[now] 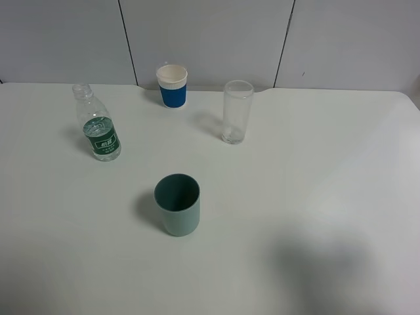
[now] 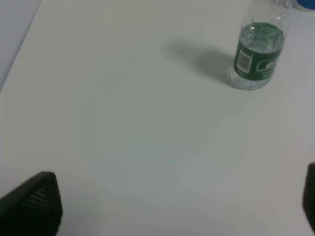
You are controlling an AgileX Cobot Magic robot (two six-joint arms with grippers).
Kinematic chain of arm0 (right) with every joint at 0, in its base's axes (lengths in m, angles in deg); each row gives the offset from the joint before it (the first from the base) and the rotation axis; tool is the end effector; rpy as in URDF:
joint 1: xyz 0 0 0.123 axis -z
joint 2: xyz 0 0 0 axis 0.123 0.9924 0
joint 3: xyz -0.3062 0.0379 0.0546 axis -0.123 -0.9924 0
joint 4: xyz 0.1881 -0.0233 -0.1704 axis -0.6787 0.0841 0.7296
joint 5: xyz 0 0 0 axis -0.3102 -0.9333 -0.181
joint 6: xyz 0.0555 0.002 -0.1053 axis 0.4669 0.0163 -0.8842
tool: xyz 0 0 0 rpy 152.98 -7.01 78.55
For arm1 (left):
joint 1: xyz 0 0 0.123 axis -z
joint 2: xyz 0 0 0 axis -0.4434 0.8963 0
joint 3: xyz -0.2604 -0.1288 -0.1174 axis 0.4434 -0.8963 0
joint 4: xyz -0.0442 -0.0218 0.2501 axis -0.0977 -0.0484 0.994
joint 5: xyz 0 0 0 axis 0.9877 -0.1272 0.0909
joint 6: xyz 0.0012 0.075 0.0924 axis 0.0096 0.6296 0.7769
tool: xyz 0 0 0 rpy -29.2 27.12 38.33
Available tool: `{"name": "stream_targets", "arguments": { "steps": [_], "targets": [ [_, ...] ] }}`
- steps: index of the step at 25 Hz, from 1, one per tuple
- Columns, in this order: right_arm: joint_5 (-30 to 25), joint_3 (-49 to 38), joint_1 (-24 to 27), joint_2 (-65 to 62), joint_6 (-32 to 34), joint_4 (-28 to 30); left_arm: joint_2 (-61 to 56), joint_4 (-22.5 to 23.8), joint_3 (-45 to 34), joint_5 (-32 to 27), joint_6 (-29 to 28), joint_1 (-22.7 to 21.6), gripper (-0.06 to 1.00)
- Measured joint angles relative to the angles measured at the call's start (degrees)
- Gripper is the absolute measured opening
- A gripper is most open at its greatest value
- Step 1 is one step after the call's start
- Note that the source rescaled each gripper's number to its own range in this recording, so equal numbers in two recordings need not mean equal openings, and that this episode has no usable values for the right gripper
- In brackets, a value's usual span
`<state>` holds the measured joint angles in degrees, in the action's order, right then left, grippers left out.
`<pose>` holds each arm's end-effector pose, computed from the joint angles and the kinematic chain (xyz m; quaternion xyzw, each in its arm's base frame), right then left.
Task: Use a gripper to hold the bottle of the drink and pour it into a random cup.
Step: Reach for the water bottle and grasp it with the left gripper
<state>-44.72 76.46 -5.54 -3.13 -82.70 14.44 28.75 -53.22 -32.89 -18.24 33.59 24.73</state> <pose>-0.0042 0.0017 0.2601 0.0085 0.8577 -0.0006 0.5141 -0.0077 0.0057 0.2702 -0.0257 0.8464 0.0280 0.5311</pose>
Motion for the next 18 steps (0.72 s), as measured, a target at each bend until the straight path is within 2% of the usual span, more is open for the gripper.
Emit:
{"name": "stream_targets", "arguments": {
  "steps": [18],
  "targets": [
    [0.0, 0.0, 0.0, 0.0, 0.0, 0.0, 0.0, 0.0, 0.0, 0.0, 0.0, 0.0, 1.0]
  ]
}}
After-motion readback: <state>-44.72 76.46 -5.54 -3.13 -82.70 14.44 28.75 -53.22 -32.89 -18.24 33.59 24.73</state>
